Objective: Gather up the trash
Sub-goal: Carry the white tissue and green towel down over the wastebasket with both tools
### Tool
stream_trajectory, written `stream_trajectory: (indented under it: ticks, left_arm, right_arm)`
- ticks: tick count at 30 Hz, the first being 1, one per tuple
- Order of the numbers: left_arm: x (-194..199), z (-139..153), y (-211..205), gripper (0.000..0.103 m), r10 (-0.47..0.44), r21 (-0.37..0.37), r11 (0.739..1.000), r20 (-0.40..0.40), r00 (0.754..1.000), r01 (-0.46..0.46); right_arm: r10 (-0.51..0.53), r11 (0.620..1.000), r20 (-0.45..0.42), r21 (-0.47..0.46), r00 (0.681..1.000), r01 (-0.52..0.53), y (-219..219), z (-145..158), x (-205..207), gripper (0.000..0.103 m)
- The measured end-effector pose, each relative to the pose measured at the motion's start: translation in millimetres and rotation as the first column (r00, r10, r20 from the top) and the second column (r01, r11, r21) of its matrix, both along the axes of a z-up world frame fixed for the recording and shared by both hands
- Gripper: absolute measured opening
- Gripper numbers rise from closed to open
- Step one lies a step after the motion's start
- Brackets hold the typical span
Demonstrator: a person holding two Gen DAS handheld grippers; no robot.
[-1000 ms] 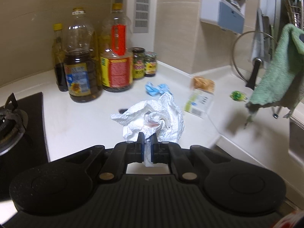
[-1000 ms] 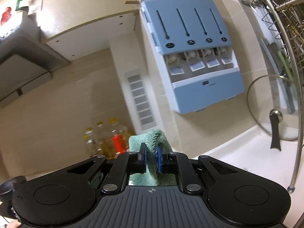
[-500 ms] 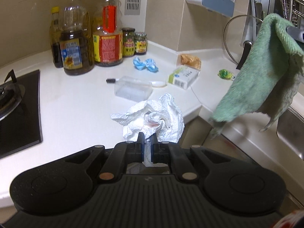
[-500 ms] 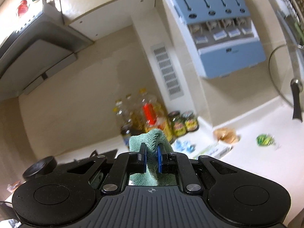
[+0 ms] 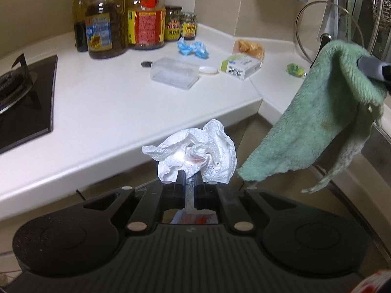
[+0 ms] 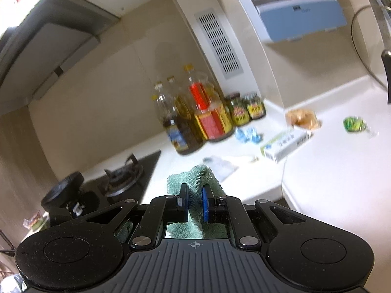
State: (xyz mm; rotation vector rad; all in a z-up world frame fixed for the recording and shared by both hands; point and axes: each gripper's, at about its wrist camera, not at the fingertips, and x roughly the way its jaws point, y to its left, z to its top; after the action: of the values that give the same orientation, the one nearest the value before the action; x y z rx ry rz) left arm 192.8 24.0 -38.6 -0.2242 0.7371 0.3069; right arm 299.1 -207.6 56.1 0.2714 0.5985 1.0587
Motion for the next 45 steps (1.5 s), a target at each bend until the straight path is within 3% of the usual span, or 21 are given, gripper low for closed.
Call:
stream_trajectory:
  ticks: [10, 19, 30, 34, 45]
  left_arm:
    - [0.0, -34.4, -0.3, 0.005, 0.015, -0.033, 0.999, -0.086, 0.996, -0.017]
    - [5.2, -65.5, 0.3, 0.005, 0.002, -0.069, 0.998, -0.145, 0.989, -0.012]
    - [18.9, -109.4, 3.2, 0.005, -0.026, -0.113, 0.994, -0.212, 0.977, 0.002]
    - [25.3, -124.5, 1.9, 0.005, -0.045, -0.131, 0.991, -0.23, 0.972, 0.015]
    - [47.3, -164.9, -4.9, 0.005, -0.094, -0.167, 0.985, -0.272, 0.958, 0.049]
  right_arm:
    - [0.028, 0.992, -0.108, -0.118, 0.994, -0.04, 19.3, -57.2, 3.1, 0.011]
    - [0.05, 0.964, -0.15, -0.251, 0.987, -0.087, 46.4, -114.2, 3.6, 0.011]
    - [0.039, 0.88, -0.085, -0.469, 0.996, -0.074, 74.3, -211.8, 1.2, 0.011]
    - [0.008, 0.852, -0.099, -0.52, 0.995, -0.059, 75.9, -244.0, 6.1, 0.011]
    - [-0.034, 0.791, -0.12, -0.611, 0.992, -0.047, 81.2, -301.4, 13.3, 0.011]
